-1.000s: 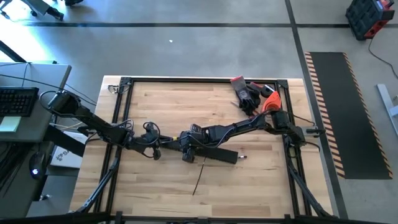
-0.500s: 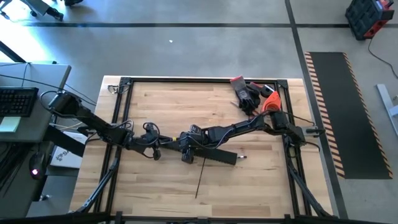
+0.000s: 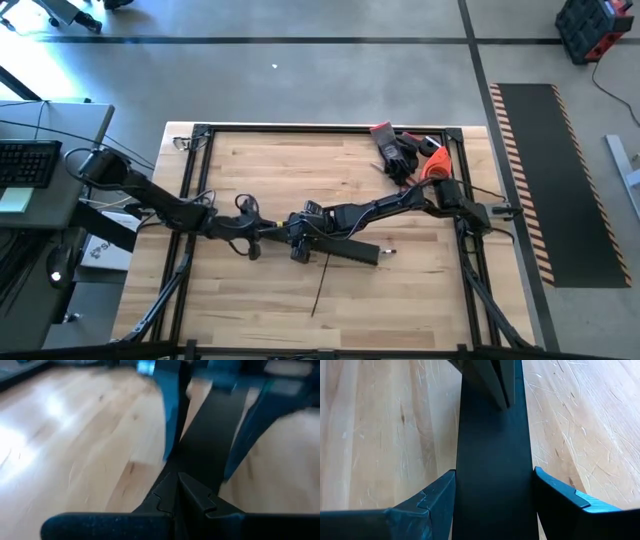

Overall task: Ziptie cables
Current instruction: Close the cable duct cover

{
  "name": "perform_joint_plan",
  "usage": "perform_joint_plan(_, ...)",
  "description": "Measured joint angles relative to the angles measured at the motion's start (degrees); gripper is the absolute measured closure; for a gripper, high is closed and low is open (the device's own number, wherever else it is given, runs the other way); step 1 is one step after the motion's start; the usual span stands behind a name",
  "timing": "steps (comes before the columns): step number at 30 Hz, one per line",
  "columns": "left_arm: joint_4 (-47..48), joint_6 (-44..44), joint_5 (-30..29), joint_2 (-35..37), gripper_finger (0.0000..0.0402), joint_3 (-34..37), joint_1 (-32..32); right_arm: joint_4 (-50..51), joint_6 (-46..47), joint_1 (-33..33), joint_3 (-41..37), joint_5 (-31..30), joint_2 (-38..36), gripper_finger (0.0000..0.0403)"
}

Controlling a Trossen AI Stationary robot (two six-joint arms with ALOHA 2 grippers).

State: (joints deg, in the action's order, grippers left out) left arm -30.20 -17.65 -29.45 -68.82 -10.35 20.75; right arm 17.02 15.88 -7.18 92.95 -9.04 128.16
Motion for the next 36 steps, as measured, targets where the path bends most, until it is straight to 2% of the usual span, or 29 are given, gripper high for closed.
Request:
perform_joint_plan(11,-5.84,-1.90,-1.05,-11.39,0.0402,-0.10,-1.29,0.11,0.59,0.00,-0.11,-0.37,0.00,0.0194)
perform_joint_plan(17,-7.87,-3.26,-1.79,-14.63,0.0402,-0.20,-1.29,-0.19,0.65,-0.34,-0.13,-1.46,-0.02,0.0193)
perform_joint_plan(23,-8.61,-3.24,-1.63,-15.15,0.0402,-0.23,-1.31,0.82,-0.38,-1.18,-0.39,-2.12,-0.09,0.0118)
perform_joint_plan(27,-8.75,-2.95,-1.62,-15.17,0.0402,-0.18,-1.31,1.21,-1.56,-1.87,-0.05,-3.39,-3.42,0.0104)
perform_joint_plan(32,-8.83,-2.78,-1.49,-15.19,0.0402,-0.13,-1.26,9.53,-3.97,-4.13,-0.11,-8.58,-8.50,0.0108)
perform_joint_plan(36,-8.98,-2.76,-1.46,-15.21,0.0402,-0.09,-1.24,19.21,-2.40,-7.44,-0.79,-13.58,-14.34,0.0114)
